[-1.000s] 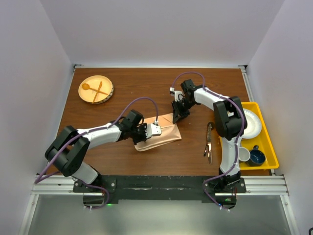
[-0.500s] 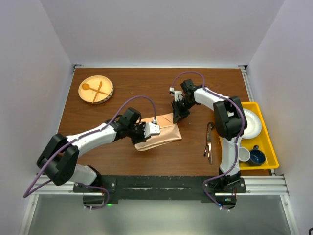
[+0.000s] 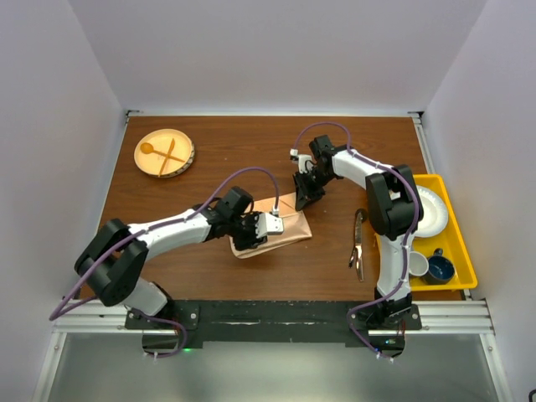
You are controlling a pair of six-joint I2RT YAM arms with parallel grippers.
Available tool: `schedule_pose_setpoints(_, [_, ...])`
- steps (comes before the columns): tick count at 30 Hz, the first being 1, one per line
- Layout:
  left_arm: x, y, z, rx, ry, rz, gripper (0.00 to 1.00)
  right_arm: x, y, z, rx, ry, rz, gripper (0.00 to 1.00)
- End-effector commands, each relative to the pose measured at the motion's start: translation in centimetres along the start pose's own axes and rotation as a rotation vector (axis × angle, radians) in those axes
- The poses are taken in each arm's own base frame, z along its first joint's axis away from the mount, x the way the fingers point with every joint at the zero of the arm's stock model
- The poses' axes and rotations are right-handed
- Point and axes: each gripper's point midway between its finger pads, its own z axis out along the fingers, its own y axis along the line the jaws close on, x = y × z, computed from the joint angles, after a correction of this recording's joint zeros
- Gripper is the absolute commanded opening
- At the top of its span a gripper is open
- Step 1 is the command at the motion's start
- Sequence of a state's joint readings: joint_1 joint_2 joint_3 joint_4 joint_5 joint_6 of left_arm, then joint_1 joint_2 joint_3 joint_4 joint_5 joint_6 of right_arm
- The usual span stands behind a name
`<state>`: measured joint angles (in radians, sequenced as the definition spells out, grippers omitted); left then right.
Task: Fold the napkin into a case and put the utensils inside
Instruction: Smooth out the 2/3-rectangle-folded napkin at the center of the board.
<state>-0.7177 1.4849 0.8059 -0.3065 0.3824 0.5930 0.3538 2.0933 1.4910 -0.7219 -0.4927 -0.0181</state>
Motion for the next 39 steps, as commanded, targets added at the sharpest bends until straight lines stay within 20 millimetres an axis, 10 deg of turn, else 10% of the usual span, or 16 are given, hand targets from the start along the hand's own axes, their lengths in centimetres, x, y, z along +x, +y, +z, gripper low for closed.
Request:
schedule_pose_setpoints(1, [2.2, 0.4, 1.2, -0.031, 0.075, 0.009, 0.46, 0.1, -3.4, 0.7, 0.159, 0.002, -0.042, 0.27])
schedule_pose_setpoints(8, [4.4, 0.1, 1.8, -0.029, 0.143, 0.011, 0.44, 0.2, -3.0, 0.9, 0.18, 0.012, -0.075, 0.31])
schedule_pose_setpoints(17, [5.9, -0.8, 1.7, -0.018, 0.178, -0.008, 0.33, 0.1, -3.7, 0.2, 0.253, 0.05, -0.158, 0.0])
schedule_pose_setpoints(39, [7.4, -1.6, 1.4, -0.008, 0.21, 0.008, 0.3, -1.8, -2.6, -2.5, 0.254, -0.001, -0.214, 0.0])
